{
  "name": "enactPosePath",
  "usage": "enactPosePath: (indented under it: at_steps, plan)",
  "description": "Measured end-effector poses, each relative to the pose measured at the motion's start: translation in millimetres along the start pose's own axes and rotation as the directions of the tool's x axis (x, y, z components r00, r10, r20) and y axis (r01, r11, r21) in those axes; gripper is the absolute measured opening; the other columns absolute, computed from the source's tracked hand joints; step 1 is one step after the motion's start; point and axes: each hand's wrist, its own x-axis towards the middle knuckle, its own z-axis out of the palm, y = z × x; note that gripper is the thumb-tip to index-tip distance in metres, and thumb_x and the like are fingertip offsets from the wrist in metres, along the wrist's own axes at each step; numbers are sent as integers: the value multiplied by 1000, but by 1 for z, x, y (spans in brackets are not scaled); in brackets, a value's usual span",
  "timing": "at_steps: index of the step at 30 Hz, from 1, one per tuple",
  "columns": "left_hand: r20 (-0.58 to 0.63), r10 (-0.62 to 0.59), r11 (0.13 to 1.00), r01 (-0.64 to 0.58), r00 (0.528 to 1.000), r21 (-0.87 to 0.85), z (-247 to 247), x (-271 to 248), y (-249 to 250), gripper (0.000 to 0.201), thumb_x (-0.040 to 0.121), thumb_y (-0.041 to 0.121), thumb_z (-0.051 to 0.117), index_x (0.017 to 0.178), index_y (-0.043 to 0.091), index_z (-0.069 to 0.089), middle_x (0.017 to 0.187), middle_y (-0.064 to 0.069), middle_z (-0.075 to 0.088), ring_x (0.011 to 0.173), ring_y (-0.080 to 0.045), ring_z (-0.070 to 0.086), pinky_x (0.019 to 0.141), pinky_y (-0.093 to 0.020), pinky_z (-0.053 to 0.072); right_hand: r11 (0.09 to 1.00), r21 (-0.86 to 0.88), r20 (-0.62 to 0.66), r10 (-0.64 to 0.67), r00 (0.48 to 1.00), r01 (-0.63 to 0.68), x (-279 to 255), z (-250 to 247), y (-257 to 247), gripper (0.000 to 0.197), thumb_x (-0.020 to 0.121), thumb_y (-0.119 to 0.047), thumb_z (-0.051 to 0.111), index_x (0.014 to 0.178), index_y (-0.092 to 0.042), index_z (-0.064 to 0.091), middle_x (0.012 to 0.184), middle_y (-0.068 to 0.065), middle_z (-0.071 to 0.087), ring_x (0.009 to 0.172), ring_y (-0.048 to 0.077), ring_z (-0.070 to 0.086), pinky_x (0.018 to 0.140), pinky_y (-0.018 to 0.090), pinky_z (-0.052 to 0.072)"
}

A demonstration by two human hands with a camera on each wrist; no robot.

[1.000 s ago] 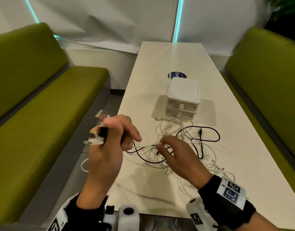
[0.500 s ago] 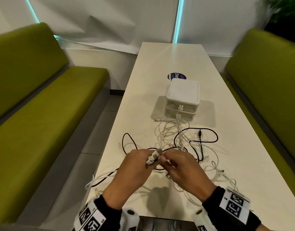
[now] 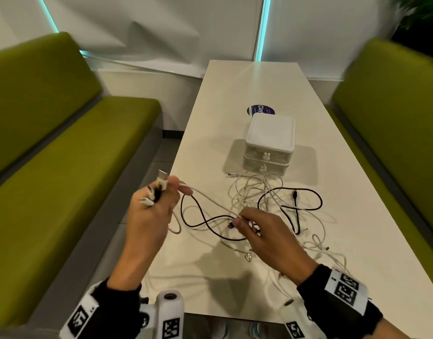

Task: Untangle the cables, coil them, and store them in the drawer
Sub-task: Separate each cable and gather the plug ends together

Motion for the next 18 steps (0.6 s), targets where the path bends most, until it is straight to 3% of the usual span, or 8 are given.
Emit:
enactPosePath:
  at_steps: [2, 5, 9, 11, 13, 15, 17, 18]
  plan:
    - [-56, -62, 988, 53, 996, -143, -4, 1, 1, 36, 87, 39, 54, 62, 19, 70, 55, 0, 45, 46, -5, 26, 47, -25, 13, 998, -54, -13, 18, 1000, -19, 5, 0, -2, 19, 98, -34, 51, 86, -21, 57, 81, -9, 59, 77, 7, 52, 67, 23, 41]
    - [-112, -108, 939, 64, 988, -339, -6, -2, 3, 34, 87, 38, 53, 71, 8, 60, 49, 11, 47, 46, -3, 30, 45, -20, 17, 989, -145, -24, 19, 1000, -23, 10, 2, -3, 12, 97, -32, 51, 90, -24, 58, 89, -12, 60, 88, 10, 53, 77, 31, 43]
    - [-253, -126, 864, -19, 959, -503, -20, 7, 7, 40, 94, 39, 50, 63, 20, 64, 50, 11, 40, 44, -2, 27, 46, -21, 15, 976, -208, -34, 58, 998, -64, 10, 4, 10, 9, 94, -30, 57, 90, -23, 62, 89, -12, 58, 96, 14, 48, 80, 27, 38]
    - [-321, -152, 839, -50, 935, -543, -33, 19, 8, 40, 96, 39, 50, 62, 23, 63, 52, 11, 41, 43, -3, 26, 42, -19, 18, 970, -216, -103, 94, 990, -114, 9, 2, 23, 20, 94, -35, 59, 82, -20, 64, 83, -10, 56, 92, 17, 47, 75, 24, 33]
    - [-345, -166, 902, 1, 924, -431, -42, 27, 4, 38, 97, 38, 51, 64, 24, 65, 55, 11, 49, 42, -2, 28, 39, -18, 21, 963, -227, -140, 116, 983, -146, 9, -1, 26, 41, 94, -49, 46, 72, -18, 62, 73, -8, 58, 83, 19, 50, 70, 28, 34]
    - [-312, -130, 983, 81, 941, -164, -43, 30, -7, 27, 97, 39, 51, 79, 25, 67, 67, 10, 59, 48, -4, 36, 42, -24, 31, 958, -247, -117, 122, 986, -148, 11, -4, 21, 55, 94, -59, 28, 70, -20, 59, 66, -6, 62, 76, 20, 54, 70, 35, 41]
    - [-282, -53, 972, 114, 958, 204, -40, 28, -20, 24, 99, 40, 48, 101, 28, 69, 89, 9, 65, 71, -11, 53, 63, -38, 47, 961, -216, -91, 154, 984, -170, 14, -4, 14, 55, 96, -60, 23, 70, -26, 57, 64, -6, 64, 73, 17, 58, 73, 37, 45]
    - [-281, 13, 931, 91, 960, 354, -38, 26, -26, 25, 100, 37, 46, 112, 28, 67, 104, 7, 65, 88, -12, 58, 76, -38, 49, 962, -196, -74, 180, 981, -191, 15, -4, 11, 53, 97, -60, 23, 71, -28, 56, 65, -6, 65, 72, 15, 59, 75, 37, 46]
